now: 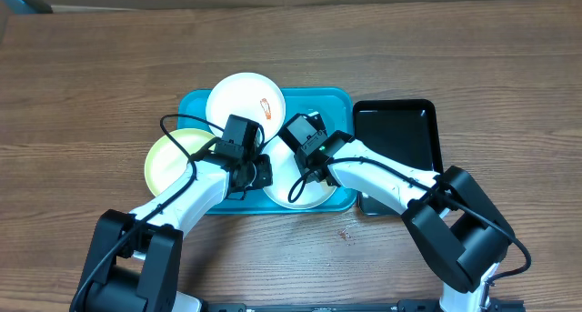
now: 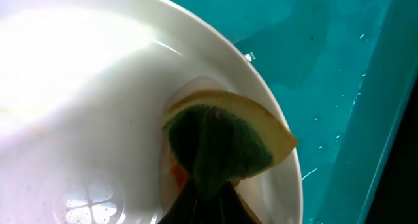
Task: Clean dirty plates on tray and stack at the side
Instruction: 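Scrub the held white plate's sauce with the sponge in right gripper, then return the sponge to the black tray and release it, then lift the white plate with the left gripper and tilt it up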
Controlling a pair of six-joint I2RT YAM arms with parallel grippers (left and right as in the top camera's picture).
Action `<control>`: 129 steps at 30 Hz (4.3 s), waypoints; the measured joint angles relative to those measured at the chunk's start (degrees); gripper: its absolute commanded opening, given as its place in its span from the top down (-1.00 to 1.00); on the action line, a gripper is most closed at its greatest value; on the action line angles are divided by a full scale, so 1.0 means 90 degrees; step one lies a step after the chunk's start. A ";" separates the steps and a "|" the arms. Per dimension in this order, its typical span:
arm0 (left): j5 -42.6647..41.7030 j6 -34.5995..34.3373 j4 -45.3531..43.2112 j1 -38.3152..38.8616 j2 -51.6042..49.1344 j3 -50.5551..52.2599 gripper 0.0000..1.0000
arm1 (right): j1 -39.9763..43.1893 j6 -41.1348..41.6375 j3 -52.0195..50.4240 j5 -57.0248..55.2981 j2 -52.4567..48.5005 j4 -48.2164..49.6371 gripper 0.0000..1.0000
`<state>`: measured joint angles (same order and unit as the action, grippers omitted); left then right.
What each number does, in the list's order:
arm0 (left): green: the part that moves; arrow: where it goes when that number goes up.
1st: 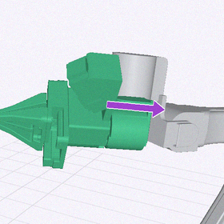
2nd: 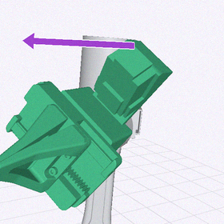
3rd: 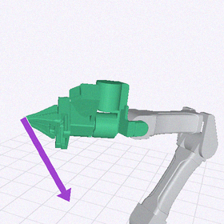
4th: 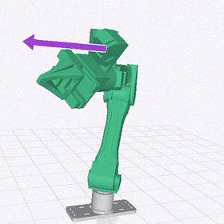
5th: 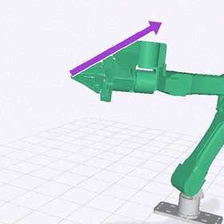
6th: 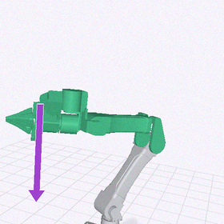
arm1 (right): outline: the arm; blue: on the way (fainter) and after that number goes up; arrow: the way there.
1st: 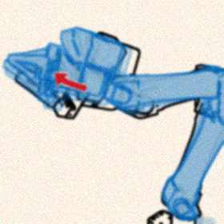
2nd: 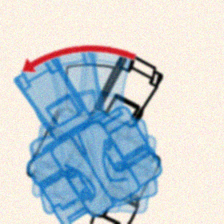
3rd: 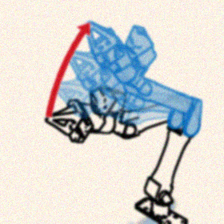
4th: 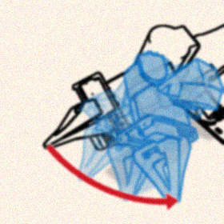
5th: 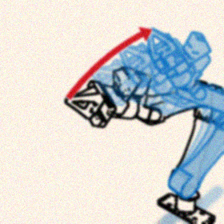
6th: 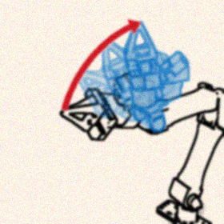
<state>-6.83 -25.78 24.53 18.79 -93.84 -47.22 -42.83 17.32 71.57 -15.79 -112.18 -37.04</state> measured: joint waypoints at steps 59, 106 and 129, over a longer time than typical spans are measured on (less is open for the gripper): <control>-0.0002 0.0029 0.0036 0.0000 0.0000 0.0000 0.41 | 0.3920 -0.0537 0.0362 0.3079 0.1076 -0.2538 0.93; 0.0197 -0.0090 0.1690 0.0000 0.0374 -0.1666 0.92 | 0.5826 -0.0282 0.2089 0.2300 0.1100 -0.3434 -1.00; 0.3648 0.0066 0.0984 0.2594 0.0406 -0.2875 0.92 | 0.5826 -0.0282 0.2089 0.2297 0.1100 -0.3429 -1.00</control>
<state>26.00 -25.19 33.39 42.13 -90.19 -73.10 9.61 14.79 90.37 4.89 -102.28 -67.90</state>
